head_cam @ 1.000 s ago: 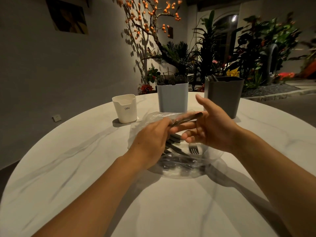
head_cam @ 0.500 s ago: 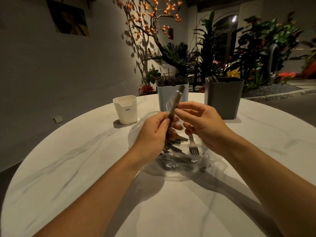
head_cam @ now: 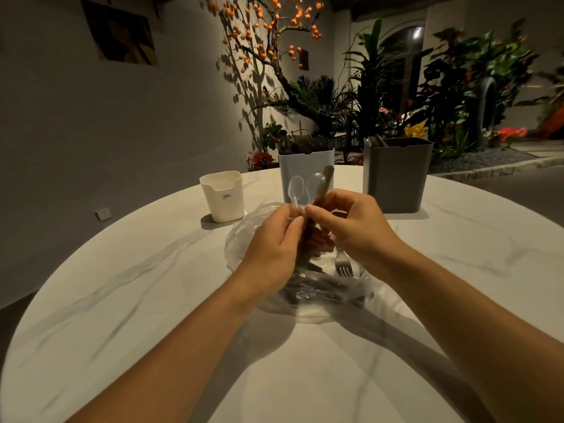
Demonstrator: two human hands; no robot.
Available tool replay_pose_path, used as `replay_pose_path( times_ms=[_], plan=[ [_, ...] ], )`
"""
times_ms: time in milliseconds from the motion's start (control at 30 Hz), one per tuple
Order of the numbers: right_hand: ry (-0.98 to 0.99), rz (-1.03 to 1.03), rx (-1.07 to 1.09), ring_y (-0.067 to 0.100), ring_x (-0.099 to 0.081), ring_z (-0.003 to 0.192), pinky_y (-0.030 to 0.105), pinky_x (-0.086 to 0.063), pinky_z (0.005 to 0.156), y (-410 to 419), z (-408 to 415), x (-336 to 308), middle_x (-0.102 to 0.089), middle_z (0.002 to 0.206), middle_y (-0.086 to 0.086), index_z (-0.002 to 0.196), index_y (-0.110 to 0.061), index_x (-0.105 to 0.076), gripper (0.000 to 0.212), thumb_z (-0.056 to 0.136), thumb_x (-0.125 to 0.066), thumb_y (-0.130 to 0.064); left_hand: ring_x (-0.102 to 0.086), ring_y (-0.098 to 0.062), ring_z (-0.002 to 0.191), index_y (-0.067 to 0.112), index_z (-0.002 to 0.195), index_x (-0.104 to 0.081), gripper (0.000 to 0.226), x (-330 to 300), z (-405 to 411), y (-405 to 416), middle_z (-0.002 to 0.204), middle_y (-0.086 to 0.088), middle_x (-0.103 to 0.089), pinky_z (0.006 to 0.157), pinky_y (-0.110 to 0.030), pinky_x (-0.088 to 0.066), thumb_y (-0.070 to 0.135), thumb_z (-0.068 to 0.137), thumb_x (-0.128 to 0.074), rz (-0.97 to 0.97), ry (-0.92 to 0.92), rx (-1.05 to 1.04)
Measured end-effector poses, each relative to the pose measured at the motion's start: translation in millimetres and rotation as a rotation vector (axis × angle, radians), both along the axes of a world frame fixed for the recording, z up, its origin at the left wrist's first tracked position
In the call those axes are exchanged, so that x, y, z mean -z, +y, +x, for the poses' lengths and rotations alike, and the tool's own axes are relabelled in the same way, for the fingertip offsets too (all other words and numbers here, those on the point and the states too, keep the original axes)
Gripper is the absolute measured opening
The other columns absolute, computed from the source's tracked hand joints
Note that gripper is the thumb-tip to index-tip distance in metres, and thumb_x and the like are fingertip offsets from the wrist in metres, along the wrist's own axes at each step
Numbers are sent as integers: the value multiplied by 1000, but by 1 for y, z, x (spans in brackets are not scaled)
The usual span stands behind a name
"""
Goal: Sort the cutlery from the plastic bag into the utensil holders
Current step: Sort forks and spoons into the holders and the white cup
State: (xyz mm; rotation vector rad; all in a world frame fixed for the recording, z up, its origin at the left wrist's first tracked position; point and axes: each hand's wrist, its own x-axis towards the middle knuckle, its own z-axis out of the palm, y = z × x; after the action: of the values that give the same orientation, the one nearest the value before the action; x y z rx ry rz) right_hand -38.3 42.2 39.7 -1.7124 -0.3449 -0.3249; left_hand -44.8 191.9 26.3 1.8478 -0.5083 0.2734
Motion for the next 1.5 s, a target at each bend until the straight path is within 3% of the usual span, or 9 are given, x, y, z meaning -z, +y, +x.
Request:
replay_pose_path(
  times_ms=[200, 433, 567, 767, 900, 1100, 1233, 1367, 1500],
  plan=[
    [-57, 15, 37, 10, -65, 62, 23, -54, 57, 0, -2, -4, -70, 72, -3, 91, -13, -74, 9, 91, -69, -20, -70, -2, 83, 18, 104, -55, 17, 2, 0, -6, 88, 5, -69, 73, -19, -59, 17, 108, -38, 4, -81, -95],
    [43, 369, 38, 16, -59, 53, 27, -55, 55, -7, -3, -18, -56, 66, 6, 108, -5, -63, 16, 100, -57, -18, -64, -13, 99, 24, 103, -51, 20, 4, 9, -3, 98, 5, -68, 86, -22, -50, 26, 109, -32, -68, -11, -367],
    [104, 479, -34, 17, -59, 53, 31, -55, 59, -8, -5, -21, -52, 58, 4, 107, -7, -63, 15, 102, -52, -16, -74, -22, 86, 23, 94, -46, 25, -3, 12, -4, 96, -6, -74, 82, -38, -60, 27, 110, -28, -295, 129, -296],
    [265, 647, -167, 19, -50, 52, 29, -50, 53, -5, -10, -22, -48, 58, 7, 75, -8, -60, 62, 96, -36, -61, -70, -13, 87, 19, 93, -49, 28, -15, 15, -7, 90, -2, -74, 75, -20, -52, 26, 110, -28, -249, 143, -391],
    [293, 686, -274, 23, -51, 56, 32, -49, 56, -12, -8, -19, -48, 58, 10, 72, -5, -61, 71, 96, -29, -64, -64, -17, 91, 24, 90, -47, 27, -16, 23, -2, 95, -5, -66, 82, -31, -56, 27, 110, -29, -169, 141, -487],
    [442, 298, -658, 29, -65, 82, 37, -57, 71, -23, -9, -17, -66, 88, 20, 98, -4, -66, 29, 98, -51, -28, -50, -10, 73, 15, 98, -49, 25, -46, 30, 4, 81, 0, -55, 58, -19, -37, 22, 110, -28, -240, -49, -638],
    [525, 139, -779, 27, -68, 81, 31, -59, 70, -24, -7, -18, -67, 98, 23, 118, -7, -51, 17, 101, -47, -5, -61, -12, 77, 17, 96, -49, 25, -57, 33, 1, 85, -3, -60, 64, -21, -53, 22, 110, -28, -328, -78, -587],
    [497, -66, -671, 30, -71, 90, 35, -58, 77, -14, -5, -17, -72, 105, 20, 125, -7, -45, 21, 104, -45, -6, -70, -21, 79, 14, 94, -49, 26, -70, 32, -13, 99, -12, -61, 71, -35, -61, 20, 110, -30, -682, 160, -275],
    [357, -171, -489, 24, -74, 96, 39, -59, 86, -4, -2, -18, -74, 103, 14, 113, -6, -56, 15, 98, -57, -5, -55, -12, 54, 17, 94, -49, 24, -76, 32, -21, 88, -6, -61, 52, -26, -47, 23, 110, -32, -680, 216, -173]
  ],
)
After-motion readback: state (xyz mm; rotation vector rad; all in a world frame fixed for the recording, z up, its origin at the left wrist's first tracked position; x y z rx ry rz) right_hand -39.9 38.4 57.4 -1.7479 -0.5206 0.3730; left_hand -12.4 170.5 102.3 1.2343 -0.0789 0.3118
